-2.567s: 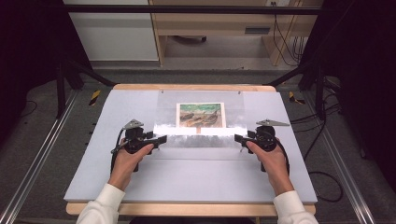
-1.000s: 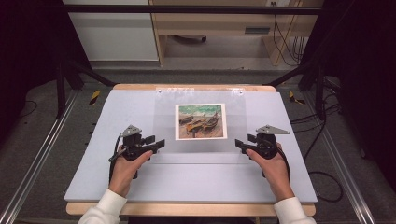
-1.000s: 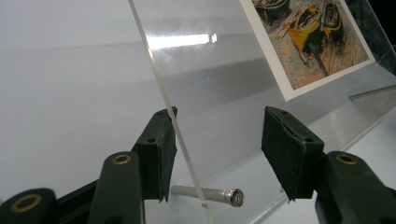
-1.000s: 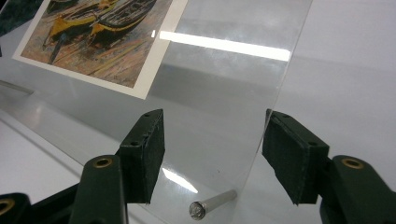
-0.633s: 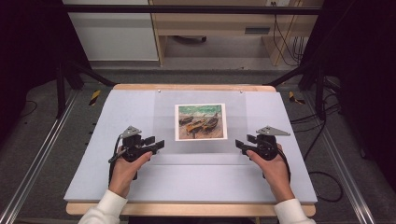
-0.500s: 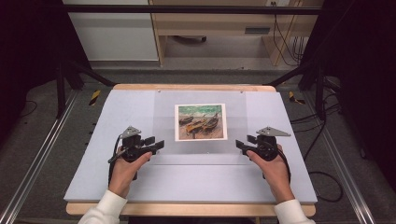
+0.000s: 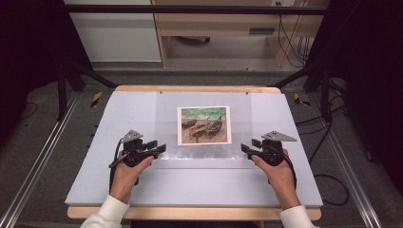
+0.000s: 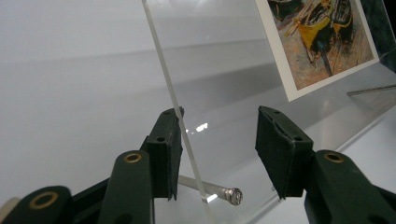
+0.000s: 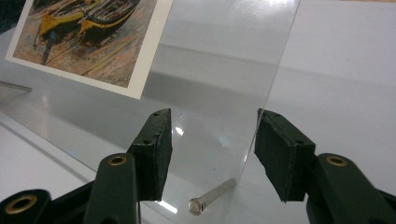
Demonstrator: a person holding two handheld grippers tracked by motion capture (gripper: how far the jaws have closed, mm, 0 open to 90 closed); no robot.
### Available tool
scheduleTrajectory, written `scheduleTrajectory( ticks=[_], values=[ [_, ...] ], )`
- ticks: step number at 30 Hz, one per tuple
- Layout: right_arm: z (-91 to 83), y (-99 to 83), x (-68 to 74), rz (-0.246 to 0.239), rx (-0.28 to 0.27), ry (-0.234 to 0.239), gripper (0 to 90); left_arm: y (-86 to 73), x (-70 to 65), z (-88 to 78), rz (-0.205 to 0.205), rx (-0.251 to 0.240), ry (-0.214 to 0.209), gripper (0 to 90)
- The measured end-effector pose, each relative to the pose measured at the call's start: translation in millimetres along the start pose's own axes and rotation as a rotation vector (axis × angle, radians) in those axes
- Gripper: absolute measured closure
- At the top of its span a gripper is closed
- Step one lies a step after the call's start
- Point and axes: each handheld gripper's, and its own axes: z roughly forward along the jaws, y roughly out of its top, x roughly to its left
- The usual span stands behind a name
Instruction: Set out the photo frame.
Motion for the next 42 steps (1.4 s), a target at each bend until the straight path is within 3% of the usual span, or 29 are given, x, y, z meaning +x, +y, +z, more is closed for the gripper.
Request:
scheduleTrajectory(
  ticks=[42],
  values=[
    [-19.1, -14.6, 3.9, 0.014, 0.0, -0.006, 65.0, -15.7, -11.6, -14.9, 0.052, 0.004, 0.039, 61.1]
  ],
)
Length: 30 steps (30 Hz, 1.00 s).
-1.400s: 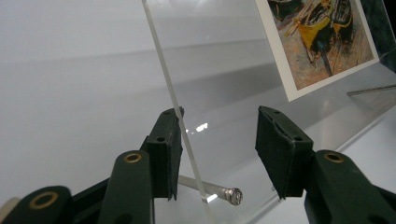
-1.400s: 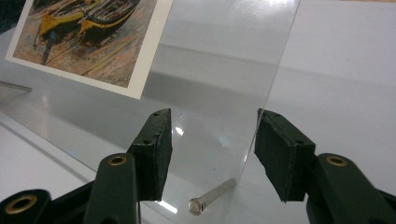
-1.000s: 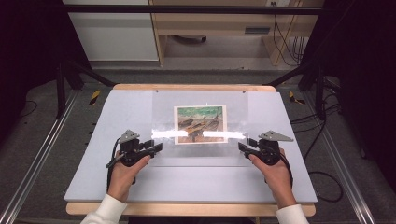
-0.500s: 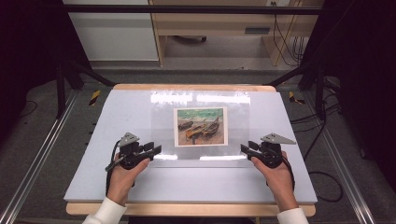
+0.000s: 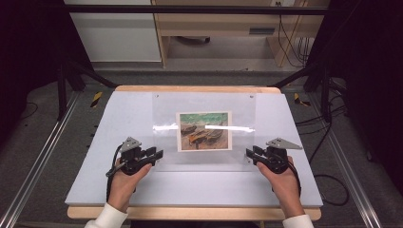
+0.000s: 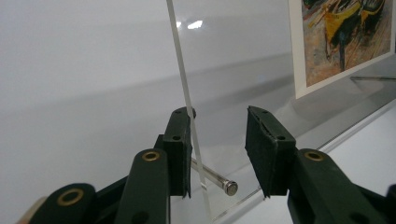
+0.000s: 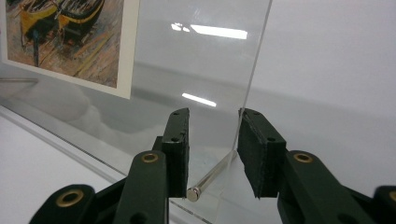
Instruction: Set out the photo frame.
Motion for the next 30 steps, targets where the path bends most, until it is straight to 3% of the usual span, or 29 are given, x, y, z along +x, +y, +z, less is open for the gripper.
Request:
scheduleTrajectory(
  ticks=[30],
  values=[
    [-7.1, -9.4, 3.3, 0.003, 0.019, 0.007, 68.2, -6.5, -1.3, -5.6, 0.02, 0.023, -0.014, 65.7]
  ],
)
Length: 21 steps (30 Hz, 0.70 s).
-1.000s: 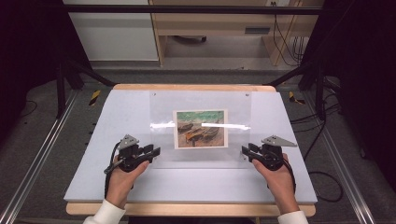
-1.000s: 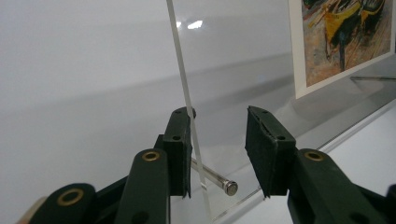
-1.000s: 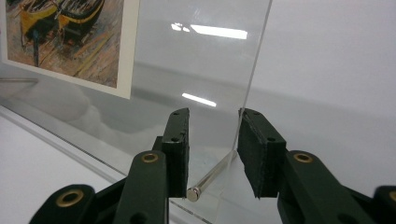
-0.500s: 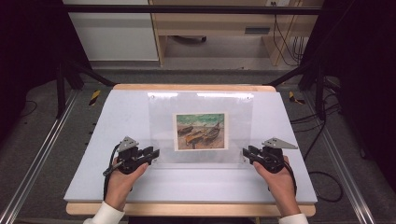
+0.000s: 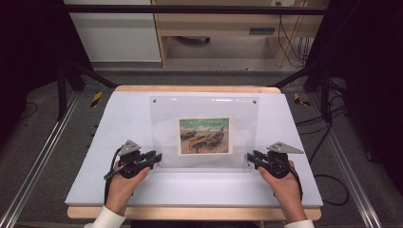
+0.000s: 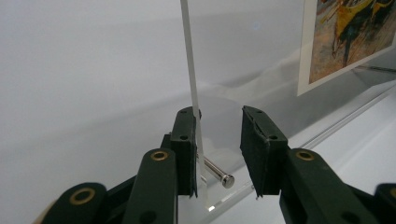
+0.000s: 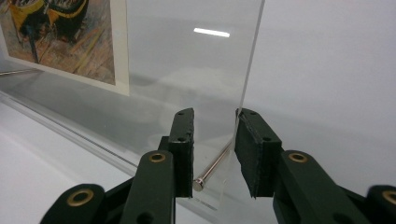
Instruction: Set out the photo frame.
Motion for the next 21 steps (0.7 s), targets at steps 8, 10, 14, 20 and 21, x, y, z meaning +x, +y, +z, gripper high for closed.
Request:
scheduleTrajectory(
  ticks=[8, 10, 14, 20, 21],
  values=[
    [-1.6, -2.7, 0.8, -0.005, 0.003, 0.003, 68.3, -1.6, -0.7, -0.9, 0.007, 0.008, -0.006, 65.8],
    [-2.1, -3.6, 1.2, -0.004, 0.005, 0.001, 68.3, -2.0, -0.8, -1.2, 0.01, 0.013, -0.008, 65.7],
    [-2.9, -4.8, 1.4, -0.009, 0.009, 0.003, 68.3, -2.6, -0.9, -1.6, 0.016, 0.017, -0.011, 65.7],
    [-3.9, -6.5, 2.0, -0.006, 0.014, 0.008, 68.9, -4.7, -1.5, -2.3, 0.017, 0.023, -0.017, 65.7],
    [-4.1, -6.9, 2.1, -0.004, 0.015, 0.01, 69.1, -4.9, -1.5, -2.6, 0.018, 0.026, -0.017, 65.8]
  ],
)
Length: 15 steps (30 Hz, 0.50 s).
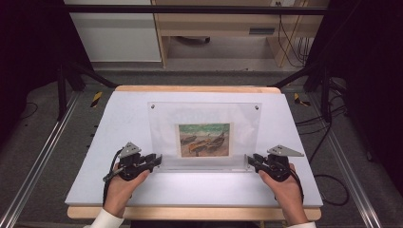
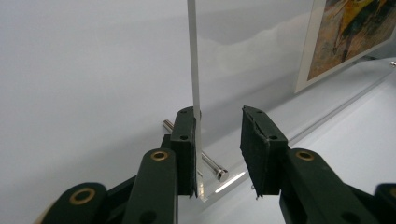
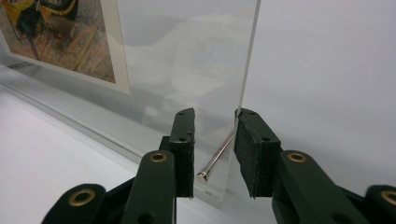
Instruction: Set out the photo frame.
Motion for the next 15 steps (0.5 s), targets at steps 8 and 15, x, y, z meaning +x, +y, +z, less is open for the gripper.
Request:
scheduleTrajectory(
  ticks=[8, 15],
  values=[
    [-1.2, -3.7, 0.6, -0.011, 0.016, 0.0, 69.5, -2.1, -1.8, -0.6, 0.015, 0.019, -0.002, 65.0],
    [-1.9, -6.2, 1.2, -0.013, 0.027, 0.006, 68.6, -3.7, -3.6, -0.7, 0.028, 0.032, 0.0, 64.1]
  ],
)
